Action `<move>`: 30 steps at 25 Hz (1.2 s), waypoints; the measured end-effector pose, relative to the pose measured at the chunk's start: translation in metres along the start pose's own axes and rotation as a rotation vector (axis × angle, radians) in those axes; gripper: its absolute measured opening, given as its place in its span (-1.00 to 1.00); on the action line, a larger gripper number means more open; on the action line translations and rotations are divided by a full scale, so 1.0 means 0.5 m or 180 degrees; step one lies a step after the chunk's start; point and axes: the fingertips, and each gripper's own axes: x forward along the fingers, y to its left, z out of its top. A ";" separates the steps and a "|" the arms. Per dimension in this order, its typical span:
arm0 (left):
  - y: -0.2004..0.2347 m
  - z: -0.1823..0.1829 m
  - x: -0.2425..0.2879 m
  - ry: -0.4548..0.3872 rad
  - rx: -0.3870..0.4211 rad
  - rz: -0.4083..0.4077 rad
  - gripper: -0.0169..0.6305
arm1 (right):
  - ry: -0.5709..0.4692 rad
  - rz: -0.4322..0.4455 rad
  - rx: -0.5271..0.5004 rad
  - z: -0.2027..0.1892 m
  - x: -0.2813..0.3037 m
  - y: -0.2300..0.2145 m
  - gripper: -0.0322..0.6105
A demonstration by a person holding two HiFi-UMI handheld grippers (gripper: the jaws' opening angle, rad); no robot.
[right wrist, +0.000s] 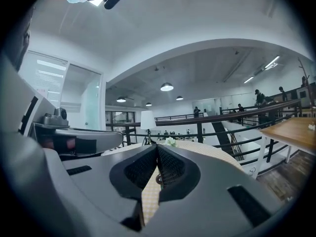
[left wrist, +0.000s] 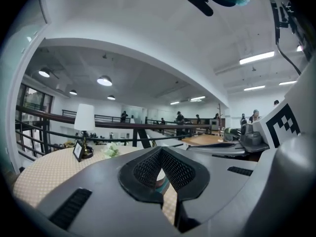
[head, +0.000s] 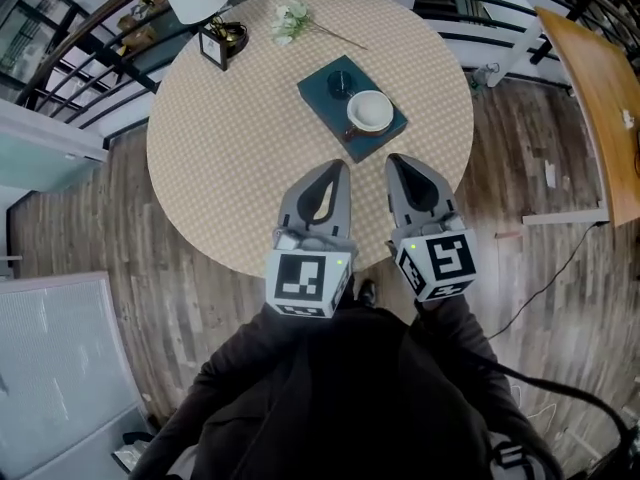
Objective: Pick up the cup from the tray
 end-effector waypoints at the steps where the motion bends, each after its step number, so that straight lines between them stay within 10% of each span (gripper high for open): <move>1: 0.011 -0.004 0.017 -0.0004 -0.0008 -0.0043 -0.93 | 0.0026 -0.0033 0.0016 -0.004 0.019 -0.008 -0.89; 30: 0.103 -0.132 0.183 0.0154 -0.0105 -0.0559 -0.93 | 0.0186 -0.0506 0.0086 -0.043 0.171 -0.145 -0.89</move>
